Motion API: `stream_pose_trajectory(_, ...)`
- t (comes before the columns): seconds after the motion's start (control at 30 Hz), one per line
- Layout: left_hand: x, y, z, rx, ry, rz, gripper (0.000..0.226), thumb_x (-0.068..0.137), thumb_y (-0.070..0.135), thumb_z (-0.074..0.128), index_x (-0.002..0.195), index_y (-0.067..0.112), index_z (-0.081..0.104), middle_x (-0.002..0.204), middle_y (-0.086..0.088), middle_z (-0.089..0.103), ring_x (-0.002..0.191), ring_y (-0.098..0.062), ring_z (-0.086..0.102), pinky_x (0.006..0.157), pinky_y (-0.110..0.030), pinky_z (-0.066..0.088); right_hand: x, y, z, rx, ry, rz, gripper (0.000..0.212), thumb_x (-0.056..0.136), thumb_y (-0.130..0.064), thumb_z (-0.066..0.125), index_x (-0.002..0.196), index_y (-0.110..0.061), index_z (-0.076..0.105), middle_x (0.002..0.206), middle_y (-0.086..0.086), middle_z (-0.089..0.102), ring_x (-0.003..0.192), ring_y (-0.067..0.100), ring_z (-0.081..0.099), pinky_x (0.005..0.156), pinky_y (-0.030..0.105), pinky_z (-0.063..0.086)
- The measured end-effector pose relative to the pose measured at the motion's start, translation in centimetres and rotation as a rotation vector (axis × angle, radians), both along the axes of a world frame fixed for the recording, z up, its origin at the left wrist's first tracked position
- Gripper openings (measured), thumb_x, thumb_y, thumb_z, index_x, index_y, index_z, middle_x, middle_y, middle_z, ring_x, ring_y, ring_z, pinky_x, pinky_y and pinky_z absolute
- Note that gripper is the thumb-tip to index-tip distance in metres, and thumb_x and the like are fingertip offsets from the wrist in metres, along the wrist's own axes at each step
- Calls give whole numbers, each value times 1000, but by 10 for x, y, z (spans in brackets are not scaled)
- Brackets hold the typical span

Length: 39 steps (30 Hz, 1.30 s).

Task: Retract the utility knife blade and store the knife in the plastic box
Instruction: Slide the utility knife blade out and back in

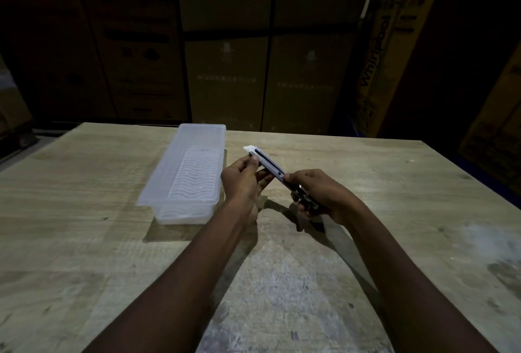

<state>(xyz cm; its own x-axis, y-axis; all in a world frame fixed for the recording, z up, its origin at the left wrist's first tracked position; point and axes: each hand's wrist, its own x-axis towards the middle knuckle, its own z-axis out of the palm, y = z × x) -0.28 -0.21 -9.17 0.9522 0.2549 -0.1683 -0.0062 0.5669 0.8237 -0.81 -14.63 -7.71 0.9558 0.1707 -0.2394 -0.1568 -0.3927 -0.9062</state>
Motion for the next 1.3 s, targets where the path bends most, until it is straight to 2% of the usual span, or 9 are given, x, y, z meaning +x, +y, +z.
stream_pose_trajectory(0.2,0,0,1,8,10,27,19,97,8,51,110,2,63,88,-9,69,77,-17,70,61,-24,61,2,-5,3,-20,2,7,21,95,-38,52,92,-21,65,82,9,60,59,16,54,53,26,43)
stream_pose_trajectory(0.37,1,1,2,5,20,41,22,97,10,52,113,1,64,89,-9,70,79,-17,70,69,-29,60,1,-9,6,-31,9,43,22,96,-34,50,92,-18,64,82,9,59,57,14,51,52,26,41)
stream_pose_trajectory(0.63,3,4,3,-2,28,55,22,97,12,53,111,1,65,87,-9,70,80,-17,70,71,-31,59,2,-11,9,-89,40,109,32,97,-36,47,87,-11,64,74,4,57,52,10,46,47,21,38)
stream_pose_trajectory(0.8,2,5,3,0,33,67,19,97,12,52,107,3,65,86,-9,70,79,-17,69,70,-30,59,5,-11,6,-93,45,155,35,99,-36,43,86,-12,66,67,1,55,47,8,40,43,20,33)
stream_pose_trajectory(1.0,1,5,5,5,8,70,19,98,11,51,108,2,64,85,-9,69,78,-16,69,65,-26,60,6,-10,7,-71,-25,189,35,101,-32,36,83,-12,59,62,-3,43,48,9,32,45,24,25)
stream_pose_trajectory(1.2,-1,5,9,0,-10,73,16,98,11,49,89,9,63,85,-9,68,78,-17,69,69,-29,59,7,-11,7,45,-35,248,29,101,-26,35,84,-12,53,60,-6,41,49,8,30,44,23,24)
stream_pose_trajectory(1.3,-1,5,10,10,-23,74,18,98,12,50,86,13,63,88,-10,69,80,-19,69,72,-31,59,8,-12,10,93,-18,272,28,101,-24,34,83,-12,51,61,-5,39,48,7,29,43,22,24)
